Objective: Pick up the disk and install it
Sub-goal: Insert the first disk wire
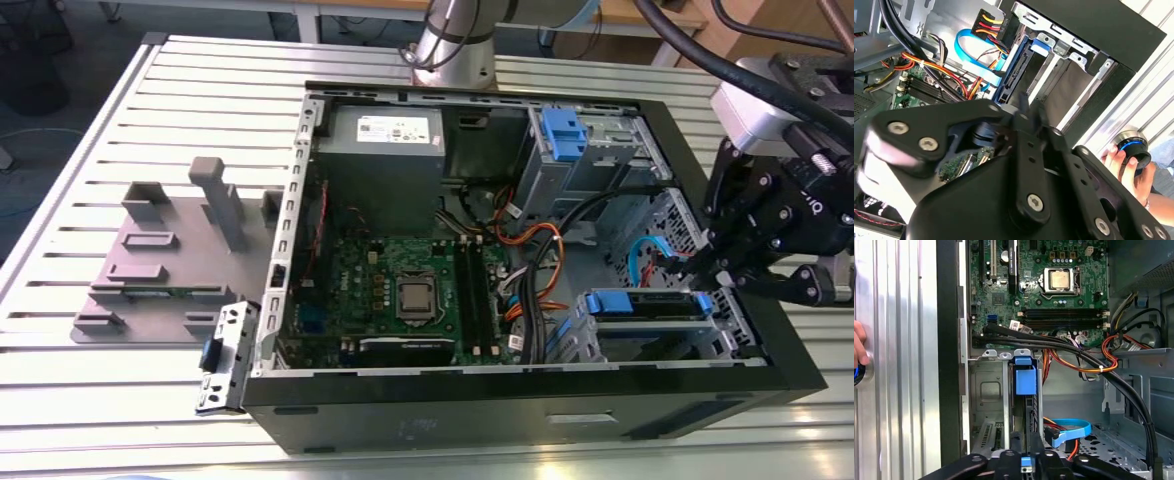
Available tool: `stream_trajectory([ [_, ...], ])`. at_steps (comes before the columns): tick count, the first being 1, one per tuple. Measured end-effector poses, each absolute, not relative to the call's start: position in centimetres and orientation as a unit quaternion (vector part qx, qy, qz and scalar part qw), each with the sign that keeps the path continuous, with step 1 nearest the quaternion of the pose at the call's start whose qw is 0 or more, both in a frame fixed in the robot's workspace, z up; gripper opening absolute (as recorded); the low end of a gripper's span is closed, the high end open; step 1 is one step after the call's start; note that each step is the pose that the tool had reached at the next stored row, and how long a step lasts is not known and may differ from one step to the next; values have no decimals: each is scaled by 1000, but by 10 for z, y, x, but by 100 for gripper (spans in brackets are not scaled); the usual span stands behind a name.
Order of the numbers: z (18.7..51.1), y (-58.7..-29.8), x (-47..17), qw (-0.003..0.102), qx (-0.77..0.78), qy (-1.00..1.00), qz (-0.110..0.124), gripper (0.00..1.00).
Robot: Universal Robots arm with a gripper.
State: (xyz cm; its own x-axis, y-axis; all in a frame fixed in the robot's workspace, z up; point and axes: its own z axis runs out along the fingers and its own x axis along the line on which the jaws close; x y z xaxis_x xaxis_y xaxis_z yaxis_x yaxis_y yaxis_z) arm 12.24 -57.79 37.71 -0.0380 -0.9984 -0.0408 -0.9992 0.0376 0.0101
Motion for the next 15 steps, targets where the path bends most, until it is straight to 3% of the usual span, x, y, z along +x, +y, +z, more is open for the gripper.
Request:
stream_trajectory([
  [2,377,-578,122,11,-693,720,18,29],
  [5,377,-578,122,11,-693,720,18,35],
  [6,377,-578,122,11,-693,720,18,41],
  [15,377,-578,124,11,-693,720,18,41],
])
